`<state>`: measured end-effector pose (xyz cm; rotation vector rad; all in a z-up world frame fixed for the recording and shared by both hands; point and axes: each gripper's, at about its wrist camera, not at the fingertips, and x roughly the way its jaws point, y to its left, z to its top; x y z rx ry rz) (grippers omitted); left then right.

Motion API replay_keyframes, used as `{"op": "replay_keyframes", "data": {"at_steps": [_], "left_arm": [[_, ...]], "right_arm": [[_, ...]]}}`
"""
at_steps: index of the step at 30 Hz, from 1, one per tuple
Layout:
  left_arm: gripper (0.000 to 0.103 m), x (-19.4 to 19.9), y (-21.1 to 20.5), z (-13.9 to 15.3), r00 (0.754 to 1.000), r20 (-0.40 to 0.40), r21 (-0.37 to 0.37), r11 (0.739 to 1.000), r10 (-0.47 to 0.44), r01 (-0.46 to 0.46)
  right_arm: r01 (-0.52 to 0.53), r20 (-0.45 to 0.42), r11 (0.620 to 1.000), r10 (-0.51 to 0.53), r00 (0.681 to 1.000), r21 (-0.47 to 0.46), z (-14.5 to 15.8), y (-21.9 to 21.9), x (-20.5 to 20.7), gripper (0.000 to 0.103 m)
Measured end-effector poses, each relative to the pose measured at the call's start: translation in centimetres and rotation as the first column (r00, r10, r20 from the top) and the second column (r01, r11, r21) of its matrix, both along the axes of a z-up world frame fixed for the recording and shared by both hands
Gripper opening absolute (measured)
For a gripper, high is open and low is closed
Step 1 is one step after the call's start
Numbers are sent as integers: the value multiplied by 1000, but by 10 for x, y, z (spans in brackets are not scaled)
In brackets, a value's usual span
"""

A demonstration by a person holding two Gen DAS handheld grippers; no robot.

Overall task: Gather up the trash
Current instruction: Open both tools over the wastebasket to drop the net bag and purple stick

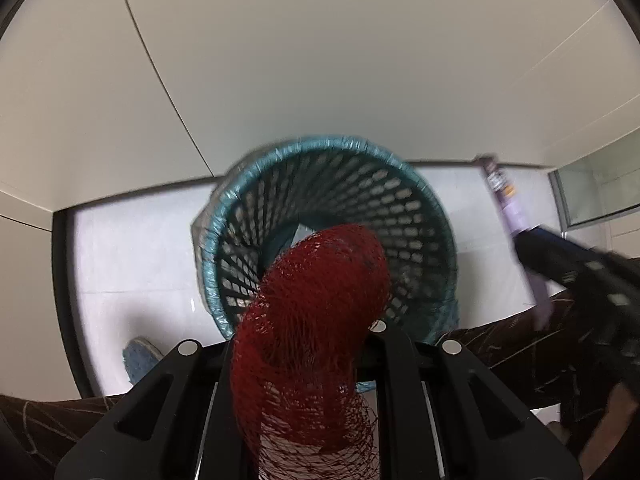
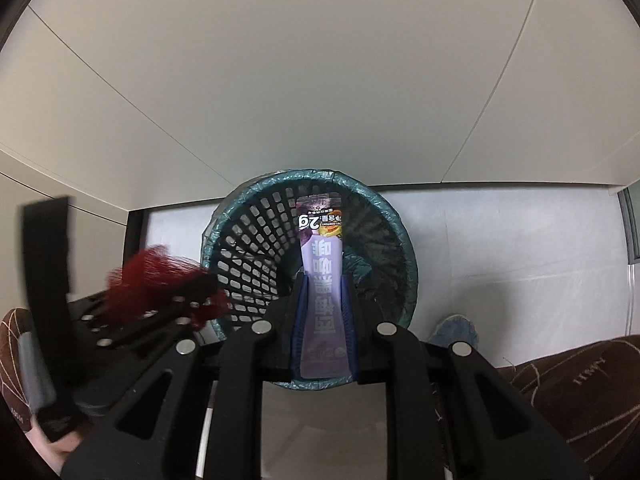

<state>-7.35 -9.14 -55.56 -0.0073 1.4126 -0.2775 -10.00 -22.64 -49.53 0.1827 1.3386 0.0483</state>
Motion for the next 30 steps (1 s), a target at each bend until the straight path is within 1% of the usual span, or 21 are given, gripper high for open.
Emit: {"op": "replay_keyframes", "data": {"at_steps": [2, 3, 5, 7, 8, 10, 14, 16, 19, 21, 23, 25, 27, 30], "left_arm": [[16, 2, 2, -9, 1000, -23, -7, 1000, 13, -13], [21, 4, 3, -9, 999, -30, -20, 1000, 17, -17], [32, 6, 5, -7, 1000, -17, -38, 999, 21, -22], [38, 6, 5, -3, 1000, 6, -36, 999, 18, -18], [40, 7, 3, -8, 1000, 10, -32, 999, 17, -17], [42, 7, 2, -11, 1000, 3, -31, 999, 20, -20], [53, 10, 10, -13, 998, -17, -33, 998, 60, -60], [56, 13, 14, -13, 997, -17, -43, 996, 80, -81], [62, 14, 16, -13, 996, -24, -65, 994, 86, -87], [63, 14, 14, -13, 997, -26, -65, 995, 77, -78], [66, 14, 14, -12, 997, -25, -58, 995, 77, -79], [68, 15, 17, -10, 996, -20, -57, 994, 90, -91], [71, 17, 22, -6, 994, -3, -41, 993, 108, -108], [77, 20, 32, -1, 990, 23, -23, 990, 138, -137]], "right_arm": [[-3, 0, 1000, 3, 1000, -8, 0, -2, -2, 16], [-2, -5, 1000, 2, 1000, -9, -2, -2, -2, 16], [-1, -16, 1000, 1, 1000, -9, -6, -1, -1, 16], [-3, -21, 1000, 3, 1000, -9, -10, 1, 2, 16], [-6, -24, 1000, 6, 1000, -12, -12, 1, 3, 16], [-11, -30, 1000, 10, 999, -13, -14, 3, 4, 16], [-21, -43, 1000, 21, 999, -8, -20, 6, 6, 16], [-21, -49, 1000, 21, 999, -6, -23, 6, 7, 16], [-12, -60, 1000, 12, 998, 3, -28, 4, 10, 17], [-7, -64, 1000, 7, 998, 5, -29, 3, 12, 17], [-6, -69, 1000, 7, 998, 6, -32, 3, 13, 17], [-8, -71, 1000, 8, 997, 5, -33, 3, 14, 17], [-11, -70, 1000, 11, 998, 11, -32, 4, 15, 17], [-31, -69, 999, 32, 997, 12, -33, 10, 18, 17]]}}
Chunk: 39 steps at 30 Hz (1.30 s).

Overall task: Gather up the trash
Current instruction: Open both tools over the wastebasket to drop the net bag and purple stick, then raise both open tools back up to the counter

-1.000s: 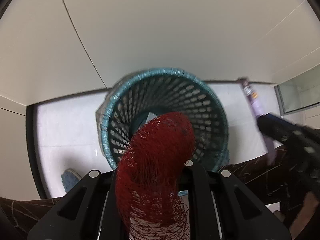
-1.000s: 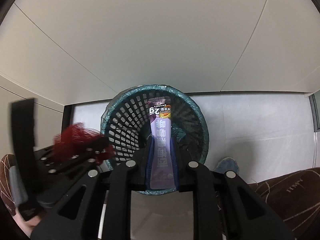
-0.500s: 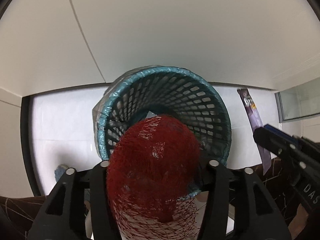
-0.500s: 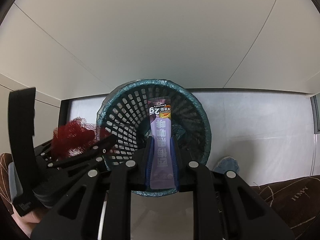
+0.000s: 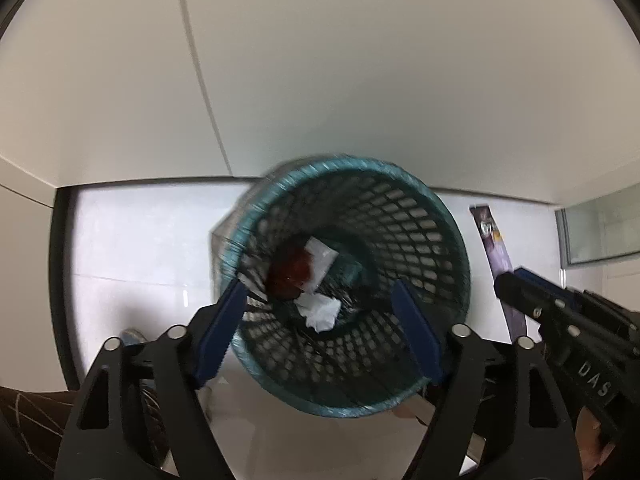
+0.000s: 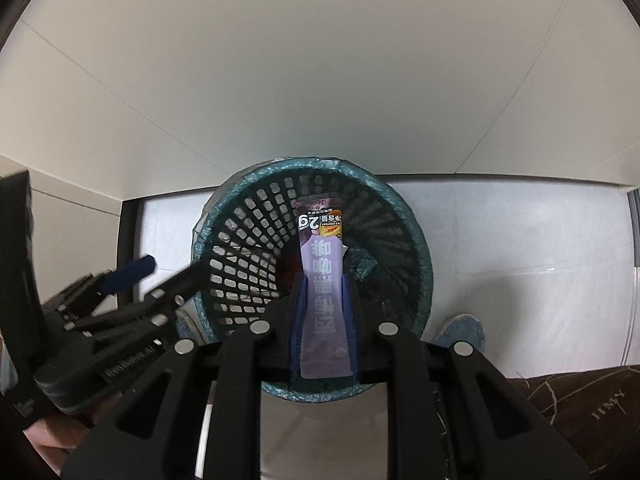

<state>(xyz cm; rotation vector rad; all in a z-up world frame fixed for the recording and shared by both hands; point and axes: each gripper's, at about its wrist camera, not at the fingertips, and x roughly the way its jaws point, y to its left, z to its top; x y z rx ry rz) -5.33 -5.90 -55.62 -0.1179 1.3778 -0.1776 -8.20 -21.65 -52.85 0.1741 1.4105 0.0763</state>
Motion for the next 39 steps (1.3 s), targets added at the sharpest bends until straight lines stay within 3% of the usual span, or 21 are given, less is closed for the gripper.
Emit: {"op": "replay_keyframes", "data": {"at_steps": [4, 8, 12, 20, 23, 32, 39], "left_arm": [[85, 3, 10, 8, 999, 30, 47, 999, 16, -18], [87, 5, 14, 9, 1000, 29, 102, 995, 11, -14], [87, 10, 20, 6, 999, 6, 97, 995, 32, -33], [87, 11, 30, 2, 997, -29, 55, 996, 70, -68], [87, 10, 29, 7, 998, -8, 81, 995, 61, -60], [87, -1, 34, 59, 998, 40, 94, 994, 56, -60], [91, -20, 45, 113, 992, 114, 85, 994, 59, -69]], "right_arm": [[-39, 1, 999, 39, 999, -11, -3, 11, 3, 18], [-40, -3, 999, 40, 999, 6, -2, 11, 4, 22], [-11, 2, 1000, 11, 1000, -6, 1, 9, 6, 49], [47, 11, 999, -47, 999, -5, 4, -2, 10, 66], [54, 19, 998, -54, 998, -7, 7, -3, 10, 68], [2, 131, 999, 3, 991, -40, 38, 12, 6, 79], [-19, 211, 999, 25, 977, -31, 83, 19, -7, 81]]}}
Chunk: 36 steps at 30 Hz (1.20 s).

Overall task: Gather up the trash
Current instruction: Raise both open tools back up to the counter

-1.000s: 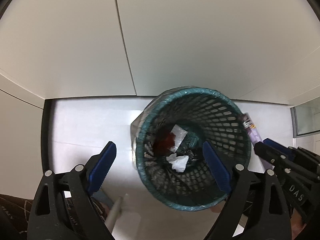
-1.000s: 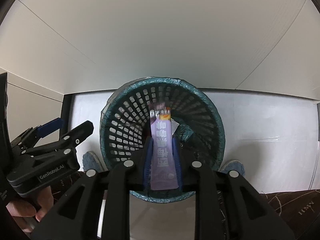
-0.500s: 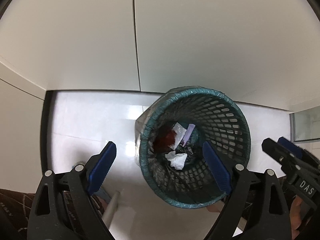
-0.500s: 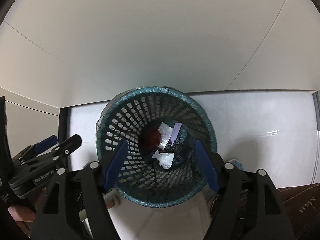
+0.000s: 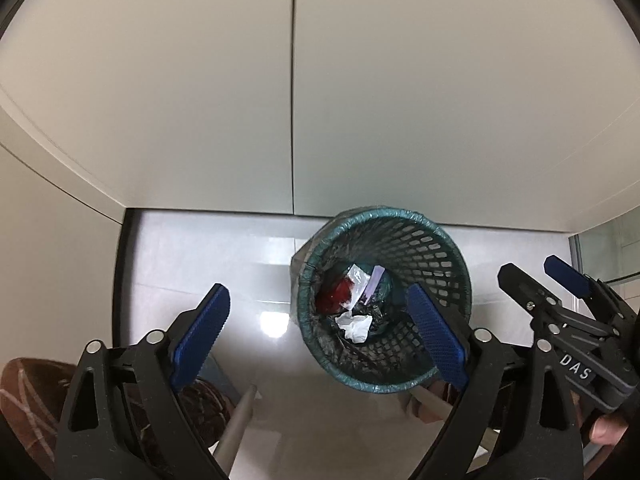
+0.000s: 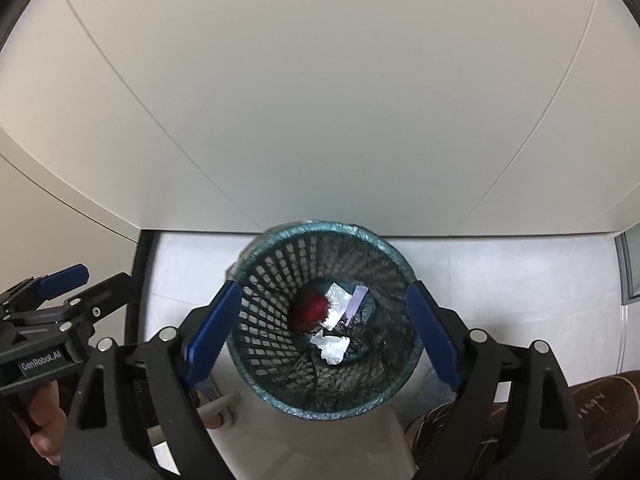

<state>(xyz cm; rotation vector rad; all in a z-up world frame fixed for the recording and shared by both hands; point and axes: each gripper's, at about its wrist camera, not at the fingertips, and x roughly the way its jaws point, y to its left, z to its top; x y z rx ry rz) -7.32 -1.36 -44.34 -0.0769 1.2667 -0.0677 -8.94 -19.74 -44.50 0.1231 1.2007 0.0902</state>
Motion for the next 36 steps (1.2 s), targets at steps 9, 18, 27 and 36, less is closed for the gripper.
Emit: {"op": "replay_keyframes", "data": {"at_steps": [9, 18, 27, 36], "left_arm": [[97, -22, 13, 85, 991, 136, -17, 1000, 19, -17], [97, -37, 18, 191, 966, 258, -51, 999, 27, -14], [97, -50, 20, 300, 915, 404, -14, 1000, 23, -19], [97, -23, 29, 393, 861, 505, 4, 997, 61, -74]], "right_arm": [[7, 103, 1000, -9, 995, 23, 92, -3, -16, 82], [-3, 276, 1000, -4, 961, 27, 218, -12, -28, 84], [-41, 419, 999, 38, 907, -1, 330, -11, -27, 88], [-71, 475, 997, 73, 877, -20, 420, -8, 0, 90]]}}
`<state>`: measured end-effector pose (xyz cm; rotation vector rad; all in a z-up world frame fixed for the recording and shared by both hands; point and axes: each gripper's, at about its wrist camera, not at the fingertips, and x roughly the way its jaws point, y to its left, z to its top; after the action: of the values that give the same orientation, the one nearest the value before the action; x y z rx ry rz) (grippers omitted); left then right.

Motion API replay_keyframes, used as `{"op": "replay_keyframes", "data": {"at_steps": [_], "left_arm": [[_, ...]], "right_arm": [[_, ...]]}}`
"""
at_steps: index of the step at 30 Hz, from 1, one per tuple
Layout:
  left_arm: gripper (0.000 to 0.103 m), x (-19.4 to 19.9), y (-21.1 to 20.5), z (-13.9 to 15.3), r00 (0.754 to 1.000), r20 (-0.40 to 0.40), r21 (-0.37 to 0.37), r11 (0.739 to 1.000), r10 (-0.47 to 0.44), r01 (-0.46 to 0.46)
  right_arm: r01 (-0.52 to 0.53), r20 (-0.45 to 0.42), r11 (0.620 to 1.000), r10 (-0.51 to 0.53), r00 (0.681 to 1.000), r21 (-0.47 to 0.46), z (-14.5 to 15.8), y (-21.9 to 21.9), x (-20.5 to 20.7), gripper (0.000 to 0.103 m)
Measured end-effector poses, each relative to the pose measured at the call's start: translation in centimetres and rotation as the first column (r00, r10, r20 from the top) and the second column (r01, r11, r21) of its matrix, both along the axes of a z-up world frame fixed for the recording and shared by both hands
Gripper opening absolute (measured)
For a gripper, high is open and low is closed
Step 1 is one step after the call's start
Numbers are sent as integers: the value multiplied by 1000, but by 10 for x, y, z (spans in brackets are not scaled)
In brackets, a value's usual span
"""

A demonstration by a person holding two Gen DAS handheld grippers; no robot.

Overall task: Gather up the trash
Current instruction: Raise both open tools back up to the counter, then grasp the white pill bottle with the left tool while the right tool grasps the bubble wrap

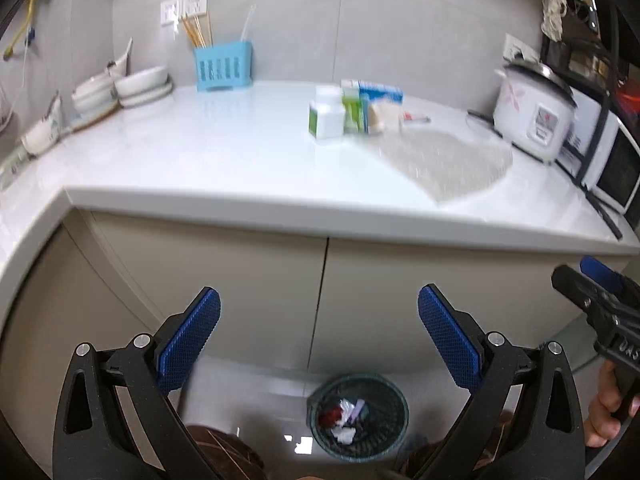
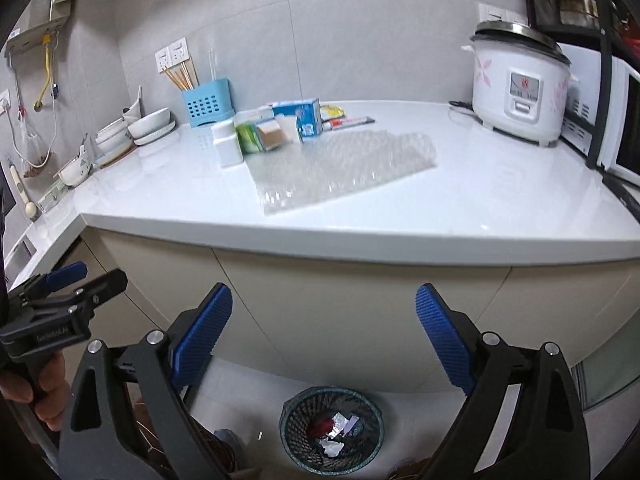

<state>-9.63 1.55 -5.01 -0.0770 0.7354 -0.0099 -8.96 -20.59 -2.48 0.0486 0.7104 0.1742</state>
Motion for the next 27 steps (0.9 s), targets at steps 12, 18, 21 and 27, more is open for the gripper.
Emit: {"op": "replay_keyframes", "data": {"at_steps": [12, 18, 21, 27], "left_arm": [[97, 92, 3, 55, 1000, 12, 45, 999, 15, -16], [97, 139, 7, 61, 1000, 20, 3, 1000, 24, -24], [97, 163, 6, 56, 999, 11, 32, 999, 34, -35], [97, 211, 8, 36, 999, -19, 54, 998, 46, -45]], "right_arm": [[19, 2, 999, -19, 1000, -50, 51, -5, 83, 90], [73, -118, 997, -75, 990, -20, 42, -30, 146, 90], [110, -196, 994, -105, 975, 11, 28, -45, 173, 90], [145, -270, 989, -137, 953, 9, 4, -57, 208, 90]]}}
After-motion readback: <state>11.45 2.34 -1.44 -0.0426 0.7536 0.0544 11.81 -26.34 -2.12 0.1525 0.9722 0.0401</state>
